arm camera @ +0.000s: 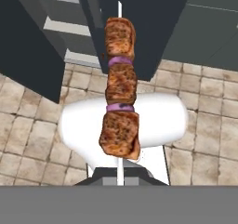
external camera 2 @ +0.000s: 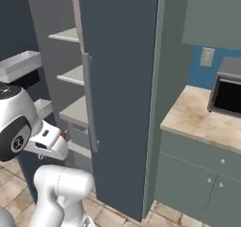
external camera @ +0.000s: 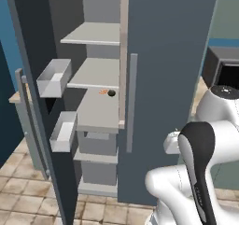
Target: Store the kebab skewer in the freezer for long-term storage. Close the freezer door after placing the cooked food.
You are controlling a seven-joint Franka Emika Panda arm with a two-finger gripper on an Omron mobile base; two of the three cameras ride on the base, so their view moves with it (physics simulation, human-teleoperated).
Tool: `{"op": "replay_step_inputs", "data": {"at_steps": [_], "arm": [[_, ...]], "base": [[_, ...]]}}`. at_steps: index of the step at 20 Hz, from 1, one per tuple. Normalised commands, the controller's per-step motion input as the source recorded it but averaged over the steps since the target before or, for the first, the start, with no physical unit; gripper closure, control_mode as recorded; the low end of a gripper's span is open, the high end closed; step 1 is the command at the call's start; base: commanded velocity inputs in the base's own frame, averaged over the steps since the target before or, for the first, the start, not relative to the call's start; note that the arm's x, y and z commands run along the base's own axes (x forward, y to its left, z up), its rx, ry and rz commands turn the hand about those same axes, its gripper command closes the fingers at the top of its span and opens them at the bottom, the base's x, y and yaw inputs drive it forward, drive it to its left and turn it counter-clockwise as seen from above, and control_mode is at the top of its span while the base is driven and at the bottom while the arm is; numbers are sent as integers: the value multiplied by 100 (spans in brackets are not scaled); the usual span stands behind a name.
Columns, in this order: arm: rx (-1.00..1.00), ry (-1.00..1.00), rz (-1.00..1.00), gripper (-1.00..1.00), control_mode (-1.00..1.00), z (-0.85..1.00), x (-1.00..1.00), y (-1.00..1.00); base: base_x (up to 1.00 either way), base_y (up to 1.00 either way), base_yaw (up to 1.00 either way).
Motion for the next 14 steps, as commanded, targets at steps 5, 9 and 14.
{"op": "replay_step_inputs", "data": {"at_steps": [5,9,14], "arm": [[0,0,0,100,100,0,0,0],[0,0,0,100,100,0,0,0],[0,0,0,100,100,0,0,0]], "base": [[2,37,15],[17,3,6],[28,18,1]]}}
